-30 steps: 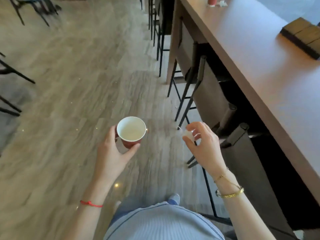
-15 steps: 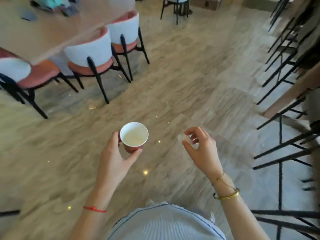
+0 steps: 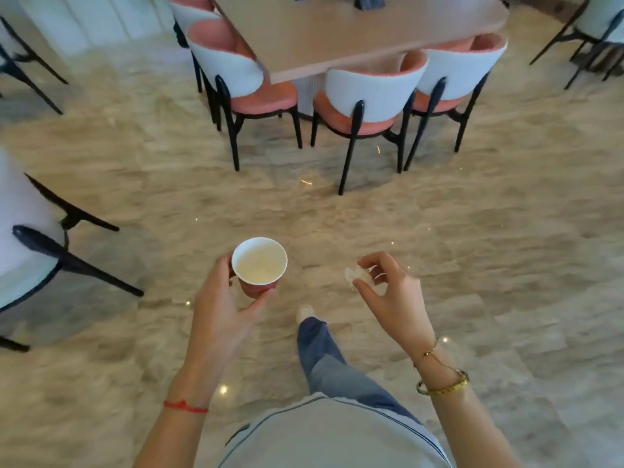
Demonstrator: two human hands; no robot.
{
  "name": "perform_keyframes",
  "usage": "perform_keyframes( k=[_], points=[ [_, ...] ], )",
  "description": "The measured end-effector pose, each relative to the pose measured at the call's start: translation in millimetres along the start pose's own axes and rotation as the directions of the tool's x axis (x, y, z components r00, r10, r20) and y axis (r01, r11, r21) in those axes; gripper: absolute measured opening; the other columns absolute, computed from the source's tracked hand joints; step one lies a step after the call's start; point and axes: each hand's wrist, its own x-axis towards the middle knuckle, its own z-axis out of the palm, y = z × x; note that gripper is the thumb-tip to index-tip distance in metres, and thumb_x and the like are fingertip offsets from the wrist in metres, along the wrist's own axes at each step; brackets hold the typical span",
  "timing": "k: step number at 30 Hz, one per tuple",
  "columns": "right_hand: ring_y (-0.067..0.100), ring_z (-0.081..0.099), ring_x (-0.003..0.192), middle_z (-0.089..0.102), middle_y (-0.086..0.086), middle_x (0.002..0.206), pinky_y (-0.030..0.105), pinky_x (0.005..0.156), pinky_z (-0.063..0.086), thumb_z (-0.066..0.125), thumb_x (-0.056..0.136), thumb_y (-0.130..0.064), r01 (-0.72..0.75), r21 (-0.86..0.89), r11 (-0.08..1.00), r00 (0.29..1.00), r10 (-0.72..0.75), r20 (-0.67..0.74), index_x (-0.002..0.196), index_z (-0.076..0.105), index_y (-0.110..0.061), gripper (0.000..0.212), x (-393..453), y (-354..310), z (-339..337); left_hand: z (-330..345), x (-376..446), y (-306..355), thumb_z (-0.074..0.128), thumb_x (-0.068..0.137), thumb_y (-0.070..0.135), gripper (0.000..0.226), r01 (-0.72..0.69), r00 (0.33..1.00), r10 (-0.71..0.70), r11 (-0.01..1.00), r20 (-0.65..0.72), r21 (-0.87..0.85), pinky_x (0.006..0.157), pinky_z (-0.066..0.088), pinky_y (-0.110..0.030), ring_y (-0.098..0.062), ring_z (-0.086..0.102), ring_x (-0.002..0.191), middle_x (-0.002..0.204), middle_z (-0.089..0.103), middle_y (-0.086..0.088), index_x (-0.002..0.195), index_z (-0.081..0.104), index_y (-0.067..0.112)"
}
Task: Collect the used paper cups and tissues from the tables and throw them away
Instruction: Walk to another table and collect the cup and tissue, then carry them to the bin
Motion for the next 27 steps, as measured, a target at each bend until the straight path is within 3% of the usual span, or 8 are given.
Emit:
perform_keyframes(
  k=[4,9,14,18,20,22,27],
  points=[
    [0.006,0.058,0.081,0.062,-0.007,0.098,0.008,0.071,0.044,0.073,0.081,-0.014,0.064,0.022,0.998,0.994,-0.066,0.092,0.1,0.059,-0.02,0.024,98.7,-12.5,40.6,-14.8,70.9,-16.9,0.084,0.067,0.036,0.062,0.063,0.992,-0.063,0.998,-0.108,-0.007,0.077,0.039,-0.003,0.008,0.056,0.101,0.108,0.057,0.029,0.115,0.045,0.043],
    [0.006,0.058,0.082,0.06,-0.009,0.096,0.013,0.073,0.047,0.072,0.082,-0.016,0.166,0.045,0.985,0.973,-0.171,0.154,0.101,0.06,-0.019,0.024,235.2,-46.4,87.3,-47.0,176.5,-33.2,0.082,0.067,0.04,0.063,0.109,0.968,-0.093,0.993,-0.232,0.054,0.076,0.038,0.0,0.006,0.056,0.1,0.108,0.056,0.027,0.116,0.042,0.044],
    [0.009,0.057,0.08,0.061,-0.006,0.096,0.008,0.071,0.044,0.073,0.081,-0.015,0.301,0.061,0.952,0.912,-0.306,0.272,0.102,0.061,-0.016,0.025,355.5,-90.8,142.5,-83.3,261.6,-57.9,0.083,0.066,0.041,0.063,0.211,0.9,-0.158,0.973,-0.407,0.089,0.07,0.04,-0.005,0.002,0.056,0.092,0.101,0.052,0.037,0.116,0.044,0.044],
    [0.007,0.057,0.081,0.06,-0.006,0.096,0.012,0.073,0.046,0.073,0.08,-0.012,0.353,0.12,0.928,0.867,-0.373,0.331,0.101,0.06,-0.016,0.025,428.8,-119.2,193.5,-105.9,318.8,-84.8,0.084,0.066,0.035,0.069,0.279,0.851,-0.203,0.956,-0.485,0.089,0.069,0.038,0.001,0.005,0.053,0.093,0.103,0.052,0.033,0.124,0.046,0.035],
    [0.008,0.057,0.081,0.06,-0.006,0.097,0.019,0.075,0.049,0.073,0.08,-0.012,0.358,0.139,0.923,0.852,-0.384,0.356,0.102,0.061,-0.016,0.025,462.4,-128.2,223.4,-115.2,351.4,-102.3,0.084,0.066,0.035,0.071,0.32,0.83,-0.228,0.942,-0.509,0.099,0.071,0.037,-0.001,-0.002,0.055,0.095,0.107,0.054,0.023,0.126,0.048,0.028],
    [0.007,0.058,0.083,0.06,-0.007,0.098,0.021,0.075,0.05,0.073,0.081,-0.015,0.363,0.141,0.921,0.842,-0.389,0.374,0.102,0.06,-0.02,0.025,495.5,-135.9,255.5,-125.1,388.1,-123.8,0.084,0.066,0.035,0.071,0.339,0.819,-0.244,0.936,-0.519,0.095,0.076,0.042,-0.012,-0.008,0.058,0.098,0.111,0.058,0.015,0.127,0.049,0.024],
    [0.002,0.058,0.084,0.061,-0.011,0.097,0.01,0.071,0.046,0.072,0.082,-0.019,0.342,0.156,0.927,0.835,-0.376,0.401,0.101,0.059,-0.024,0.024,593.0,-170.9,338.1,-166.8,501.2,-174.6,0.084,0.068,0.034,0.071,0.324,0.818,-0.244,0.944,-0.52,0.066,0.083,0.048,-0.025,-0.013,0.06,0.104,0.116,0.063,0.008,0.128,0.049,0.023]
  ],
)
